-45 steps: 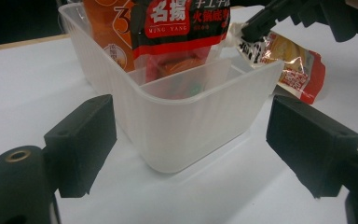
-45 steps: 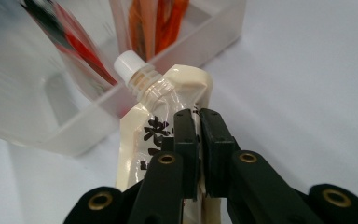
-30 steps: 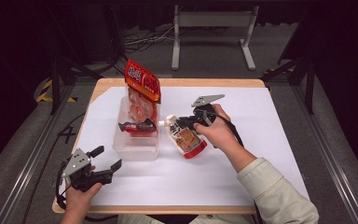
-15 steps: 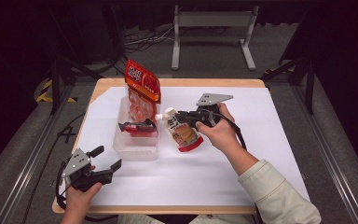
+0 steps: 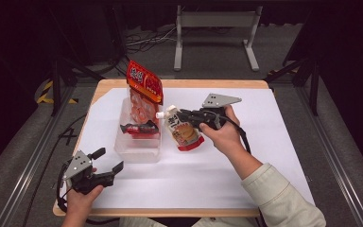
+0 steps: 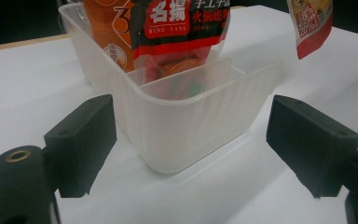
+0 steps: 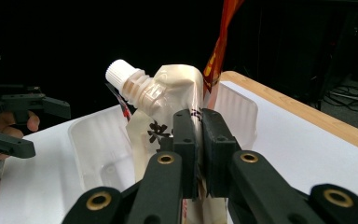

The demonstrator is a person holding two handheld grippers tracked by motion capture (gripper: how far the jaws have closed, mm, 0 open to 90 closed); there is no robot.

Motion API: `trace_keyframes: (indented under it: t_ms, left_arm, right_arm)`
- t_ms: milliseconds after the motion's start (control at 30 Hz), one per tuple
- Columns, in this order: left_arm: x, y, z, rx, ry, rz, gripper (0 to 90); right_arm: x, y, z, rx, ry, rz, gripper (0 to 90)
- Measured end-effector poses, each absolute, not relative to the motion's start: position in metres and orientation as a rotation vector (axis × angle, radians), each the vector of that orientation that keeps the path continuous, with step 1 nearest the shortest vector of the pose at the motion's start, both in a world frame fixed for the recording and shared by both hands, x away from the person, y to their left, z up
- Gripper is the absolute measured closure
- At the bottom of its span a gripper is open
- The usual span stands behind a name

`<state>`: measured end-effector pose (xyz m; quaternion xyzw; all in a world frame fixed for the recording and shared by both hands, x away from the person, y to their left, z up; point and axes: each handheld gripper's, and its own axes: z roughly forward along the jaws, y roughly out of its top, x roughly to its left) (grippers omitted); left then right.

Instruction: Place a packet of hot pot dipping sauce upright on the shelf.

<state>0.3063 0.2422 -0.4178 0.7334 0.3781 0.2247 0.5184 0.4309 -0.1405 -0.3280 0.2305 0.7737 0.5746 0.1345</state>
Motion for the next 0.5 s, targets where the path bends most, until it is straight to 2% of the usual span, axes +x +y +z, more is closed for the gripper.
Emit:
trace_keyframes:
  t_ms: [500]
  left_arm:
    - [0.303, 0.243, -0.418, 1.758, 0.912, 0.544, 16.7]
  right_arm:
    - [0.422, -0.120, -0.321, 0.605, 2.237, 1.672, 85.7]
